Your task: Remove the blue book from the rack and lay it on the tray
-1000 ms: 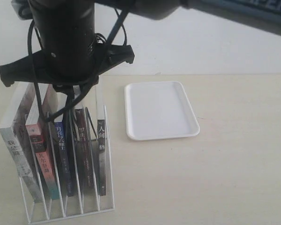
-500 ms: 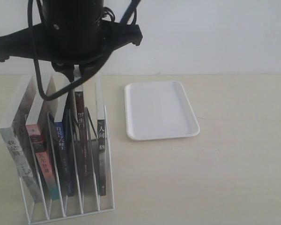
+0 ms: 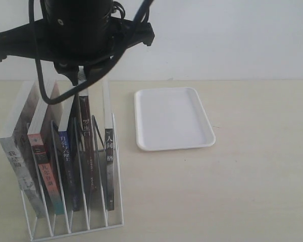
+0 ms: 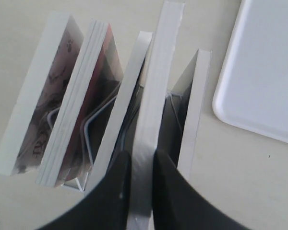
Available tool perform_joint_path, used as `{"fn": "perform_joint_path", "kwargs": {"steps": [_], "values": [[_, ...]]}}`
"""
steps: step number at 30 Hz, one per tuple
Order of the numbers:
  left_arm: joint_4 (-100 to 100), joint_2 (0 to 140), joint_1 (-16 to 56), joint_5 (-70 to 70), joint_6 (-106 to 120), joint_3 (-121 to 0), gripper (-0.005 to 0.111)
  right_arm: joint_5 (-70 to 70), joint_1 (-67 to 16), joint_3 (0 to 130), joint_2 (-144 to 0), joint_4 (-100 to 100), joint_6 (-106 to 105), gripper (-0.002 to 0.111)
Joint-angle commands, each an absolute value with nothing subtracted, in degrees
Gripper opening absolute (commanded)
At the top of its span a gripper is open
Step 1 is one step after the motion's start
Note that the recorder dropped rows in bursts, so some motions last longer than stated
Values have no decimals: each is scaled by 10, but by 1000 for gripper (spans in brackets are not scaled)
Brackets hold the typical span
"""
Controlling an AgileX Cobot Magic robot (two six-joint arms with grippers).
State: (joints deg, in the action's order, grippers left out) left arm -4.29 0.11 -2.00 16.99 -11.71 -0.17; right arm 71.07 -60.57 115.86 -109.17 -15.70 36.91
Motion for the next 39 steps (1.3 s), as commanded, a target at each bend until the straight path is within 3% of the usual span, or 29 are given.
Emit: {"fn": "perform_joint_path", "kwargs": {"steps": [1,29,31,37,39], "values": [[-43,0,-22,169,-114,0,5,700,-606,1159,-1092,-157,369,0],[-43,0,-22,169,-114,0,5,700,-606,1159,-1139,-149,360,0],[-43,0,-22,169,-114,0,5,700,-606,1159,-1139,-149,360,6],[-43,0,-22,169,-114,0,5,700,-606,1159,-1139,-150,361,37],[-43,0,-22,169,-114,0,5,700,-606,1159,-1139,-150,361,41]]}}
